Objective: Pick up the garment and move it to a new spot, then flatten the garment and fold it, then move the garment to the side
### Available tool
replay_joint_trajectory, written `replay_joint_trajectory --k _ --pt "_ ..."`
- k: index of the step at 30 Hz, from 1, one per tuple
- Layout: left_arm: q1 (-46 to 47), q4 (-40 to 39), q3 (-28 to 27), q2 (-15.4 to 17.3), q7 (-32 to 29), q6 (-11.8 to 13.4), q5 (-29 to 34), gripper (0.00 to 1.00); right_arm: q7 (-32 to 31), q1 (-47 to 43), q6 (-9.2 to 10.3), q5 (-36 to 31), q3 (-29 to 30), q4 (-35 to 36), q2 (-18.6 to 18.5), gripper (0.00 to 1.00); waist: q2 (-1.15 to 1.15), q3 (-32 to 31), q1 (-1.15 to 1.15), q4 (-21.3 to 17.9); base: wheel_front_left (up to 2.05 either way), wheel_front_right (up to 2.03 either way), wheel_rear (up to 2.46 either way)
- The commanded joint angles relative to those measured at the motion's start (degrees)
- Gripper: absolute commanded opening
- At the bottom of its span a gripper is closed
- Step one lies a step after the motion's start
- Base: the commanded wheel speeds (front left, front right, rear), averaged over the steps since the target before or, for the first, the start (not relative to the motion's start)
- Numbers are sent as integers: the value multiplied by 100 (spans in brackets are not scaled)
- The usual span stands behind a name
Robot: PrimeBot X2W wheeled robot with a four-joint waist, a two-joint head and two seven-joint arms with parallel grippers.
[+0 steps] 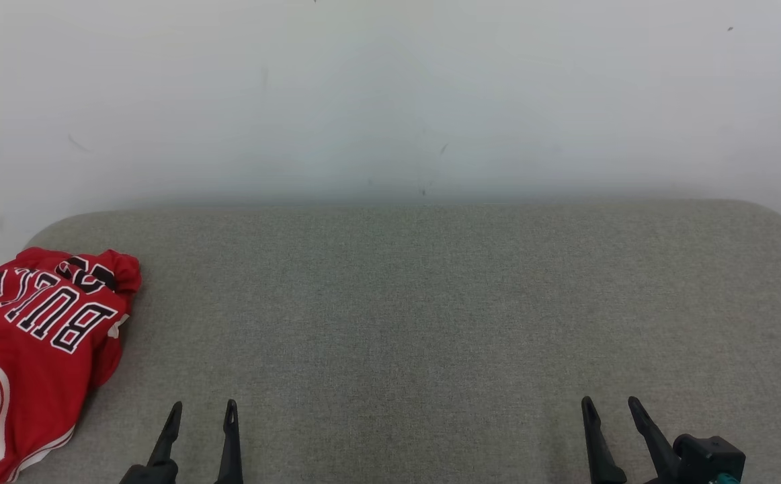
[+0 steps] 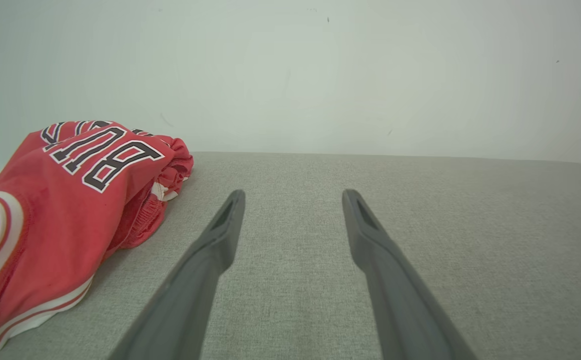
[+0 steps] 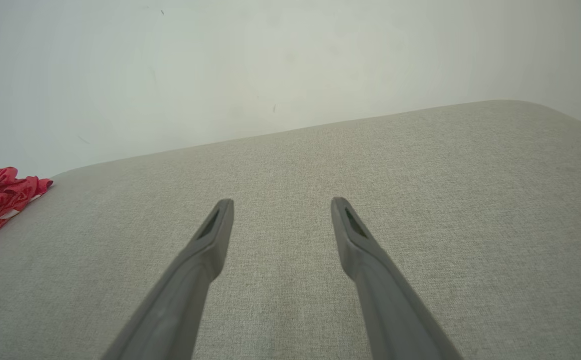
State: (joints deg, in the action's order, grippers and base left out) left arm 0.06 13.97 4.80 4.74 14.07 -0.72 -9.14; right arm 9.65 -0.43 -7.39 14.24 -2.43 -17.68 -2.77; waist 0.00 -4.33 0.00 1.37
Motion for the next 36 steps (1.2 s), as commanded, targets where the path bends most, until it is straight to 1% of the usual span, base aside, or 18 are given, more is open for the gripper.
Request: replay_joint_trajectory --k 1,8,19,27,32,36 --pt "-23 30 -19 -14 57 -37 133 100 56 -66 -17 -124 -10 -18 -18 100 0 0 0 -1 0 0 0" --pt "-6 81 -68 -61 123 -85 348 100 94 -56 -18 -344 -38 -49 -20 100 0 -7 0 -6 0 0 0" --pt "44 181 -198 -135 117 -166 177 100 106 -21 -18 -232 -17 -112 -19 100 0 -2 0 4 0 0 0" --pt "67 213 -212 -160 117 -179 199 100 125 -29 -18 -204 5 -117 -19 100 0 4 0 26 0 0 0" --pt "108 217 -178 -171 118 -137 249 100 134 -97 -18 -222 44 -91 -16 100 0 6 0 202 0 0 0" --pt "95 204 -171 -176 117 -94 265 100 136 -114 -18 -210 53 -60 -17 100 0 30 0 500 0 0 0"
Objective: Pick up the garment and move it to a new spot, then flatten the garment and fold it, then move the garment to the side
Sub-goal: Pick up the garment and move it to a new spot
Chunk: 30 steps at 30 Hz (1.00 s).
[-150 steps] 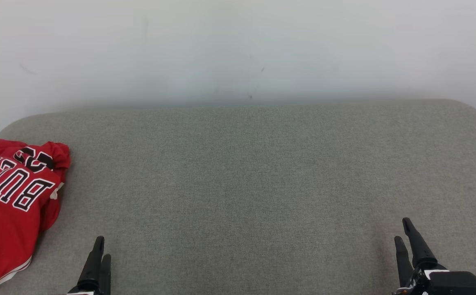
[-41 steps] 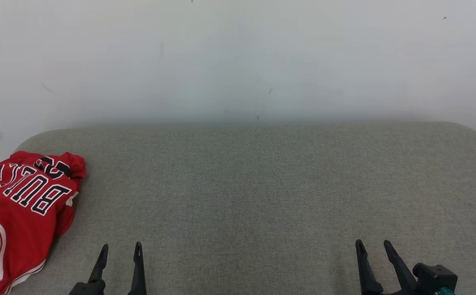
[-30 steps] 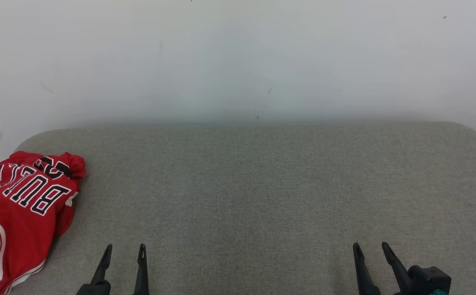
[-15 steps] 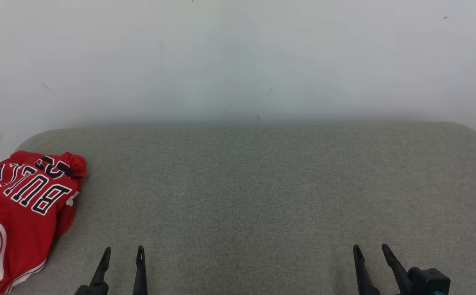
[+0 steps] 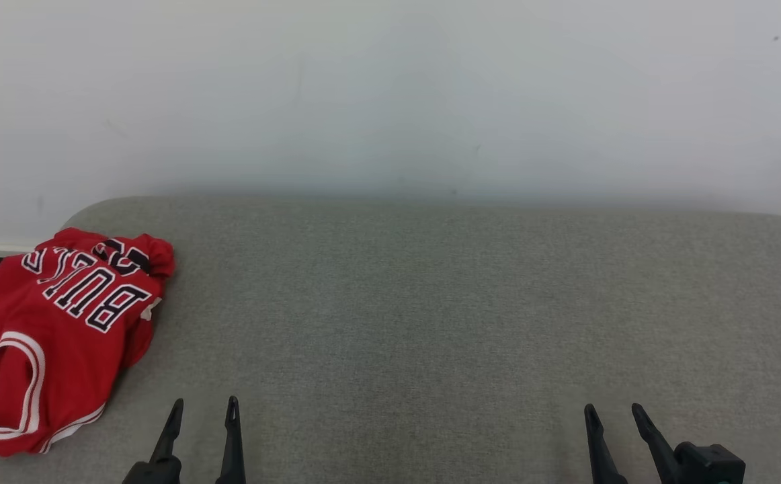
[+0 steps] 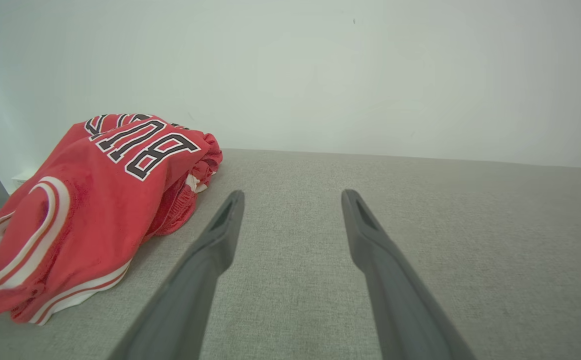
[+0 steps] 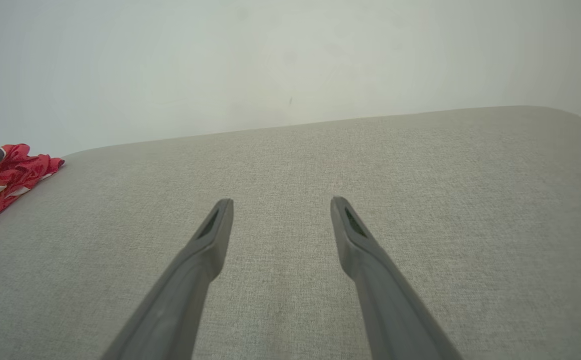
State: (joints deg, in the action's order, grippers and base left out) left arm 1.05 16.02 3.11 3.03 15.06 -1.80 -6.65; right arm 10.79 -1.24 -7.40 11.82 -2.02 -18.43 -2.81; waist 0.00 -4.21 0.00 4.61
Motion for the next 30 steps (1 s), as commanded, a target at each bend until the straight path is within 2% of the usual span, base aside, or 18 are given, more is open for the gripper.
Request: replay_joint_trajectory --k 1,16,22,30 --pt "-18 1 -14 -3 18 19 16 100 25 -30 -16 41 -4 16 -13 100 0 22 0 255 0 0 0" --pt "-245 -20 -319 78 18 42 111 100 138 -22 -17 205 -176 -116 -13 100 0 -13 0 1696 0 0 0" --pt "-346 -77 -435 117 18 50 132 100 194 11 -16 232 -306 -197 -13 100 0 -55 0 2080 0 0 0" --pt "-423 -114 -597 150 18 59 84 100 232 113 -12 198 -391 -240 -14 100 0 -16 0 2252 0 0 0"
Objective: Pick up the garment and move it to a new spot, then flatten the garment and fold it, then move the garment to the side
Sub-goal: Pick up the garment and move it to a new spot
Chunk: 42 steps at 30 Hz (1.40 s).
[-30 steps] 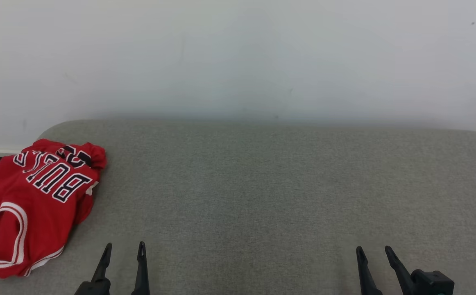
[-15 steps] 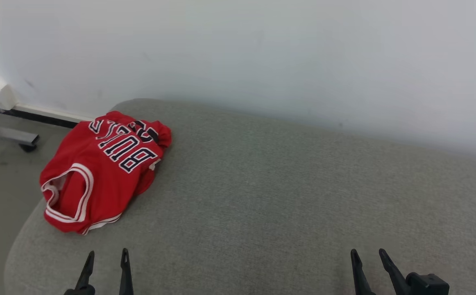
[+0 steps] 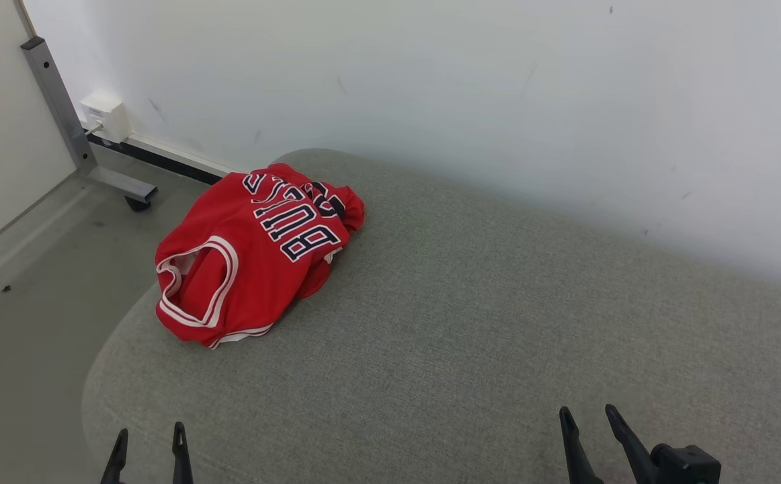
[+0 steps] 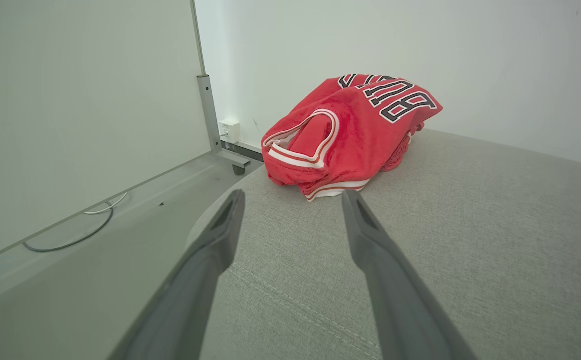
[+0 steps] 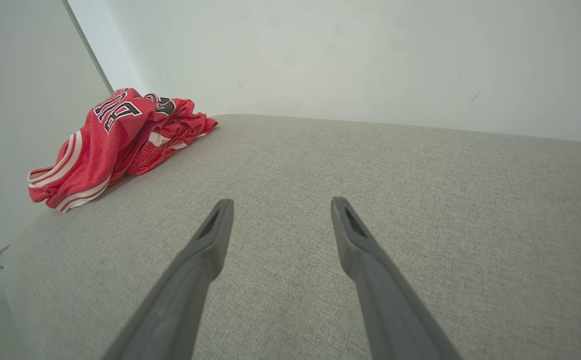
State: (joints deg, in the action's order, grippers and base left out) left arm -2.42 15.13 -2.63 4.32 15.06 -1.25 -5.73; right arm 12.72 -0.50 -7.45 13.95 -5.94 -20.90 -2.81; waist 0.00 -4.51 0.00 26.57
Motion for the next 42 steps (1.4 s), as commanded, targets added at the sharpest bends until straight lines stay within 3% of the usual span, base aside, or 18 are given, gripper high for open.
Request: replay_joint_trajectory --k 1,13,21,30,35,39,42 --pt "-89 -29 -44 23 18 -2 -17 100 43 36 -7 -20 -6 -2 -14 100 0 19 0 59 0 0 0" --pt "451 489 -51 75 -25 -213 -184 100 -3 70 -6 -100 55 7 -14 100 0 164 0 -224 0 0 0" --pt "1736 1113 -153 418 -604 -427 -553 100 -258 253 -6 -358 45 361 -16 100 0 705 0 -896 0 0 0" --pt "3067 1566 -490 1326 -1848 -599 -1436 100 -584 643 -6 -650 -121 960 -16 100 0 1630 0 -1888 0 0 0" --pt "3432 1592 -923 1661 -2798 -626 -2361 100 -620 770 -6 -637 -165 1097 -15 100 0 1951 0 -2353 0 0 0" --pt "3566 1550 -1303 1734 -3318 -626 -2991 100 -589 778 -6 -606 -172 1135 -13 100 0 2041 0 -2577 0 0 0" --pt "3592 1453 -1531 1853 -3847 -470 -3331 100 -555 801 -6 -569 -155 1139 -12 100 0 2084 0 -2740 0 0 0"
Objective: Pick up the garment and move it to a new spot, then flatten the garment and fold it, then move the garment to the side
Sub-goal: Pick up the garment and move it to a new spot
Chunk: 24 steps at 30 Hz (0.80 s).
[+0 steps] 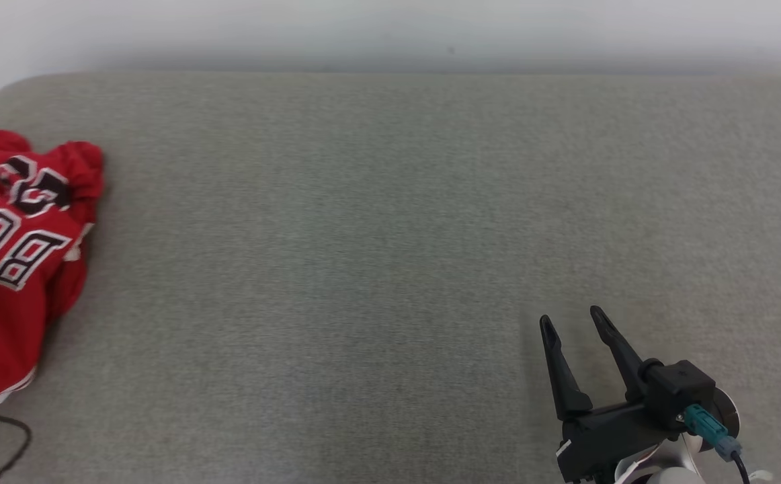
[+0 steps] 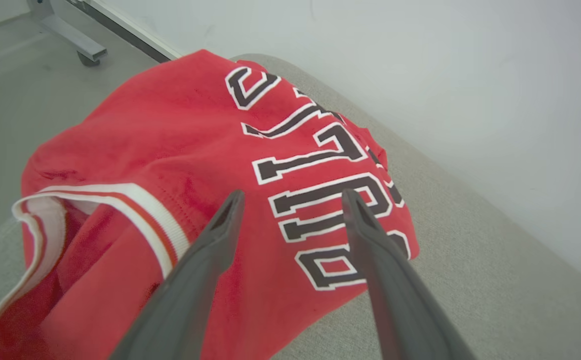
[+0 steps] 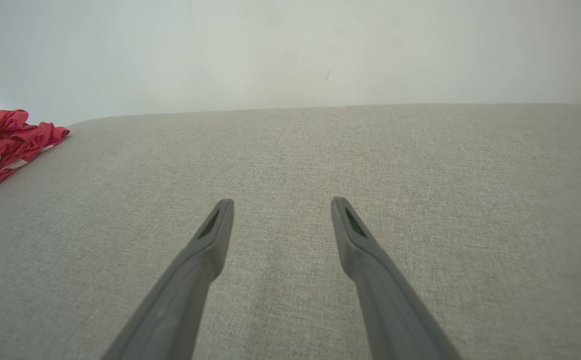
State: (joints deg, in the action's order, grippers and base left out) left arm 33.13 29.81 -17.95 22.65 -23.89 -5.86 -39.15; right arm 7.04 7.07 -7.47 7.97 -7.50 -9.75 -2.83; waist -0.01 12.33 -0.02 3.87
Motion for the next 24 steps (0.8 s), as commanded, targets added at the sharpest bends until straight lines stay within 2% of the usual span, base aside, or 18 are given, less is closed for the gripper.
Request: replay_joint_trajectory --k 1,5,12,13,14,15,19,24 --pt "66 22 -109 118 -128 34 -134 100 17 61 -5 49 -7 27 -9 100 1 421 2 -518 0 0 0" --pt "154 119 -382 179 -596 235 -518 100 56 99 -5 92 -9 -6 -10 100 1 440 2 -647 0 0 0" --pt "-73 167 -280 378 -701 715 -135 100 103 158 -5 148 -18 -93 -9 100 1 443 2 -758 0 0 0" --pt "-73 174 -266 418 -635 767 -60 44 112 166 -5 156 -10 -105 -9 100 1 432 2 -761 0 0 0" --pt "-77 170 -241 444 -575 780 -10 5 120 168 -5 160 -8 -126 -9 100 1 412 2 -765 0 0 0" --pt "-101 197 -214 445 -552 806 7 0 125 162 -5 166 0 -146 -9 100 1 382 2 -765 0 0 0" --pt "-120 255 -148 525 -538 763 96 0 144 102 -5 165 58 -193 -10 100 1 239 2 -709 0 0 0" --pt "78 200 -23 617 -564 586 105 0 215 5 -5 275 100 -298 -11 100 1 -29 2 -570 0 0 0"
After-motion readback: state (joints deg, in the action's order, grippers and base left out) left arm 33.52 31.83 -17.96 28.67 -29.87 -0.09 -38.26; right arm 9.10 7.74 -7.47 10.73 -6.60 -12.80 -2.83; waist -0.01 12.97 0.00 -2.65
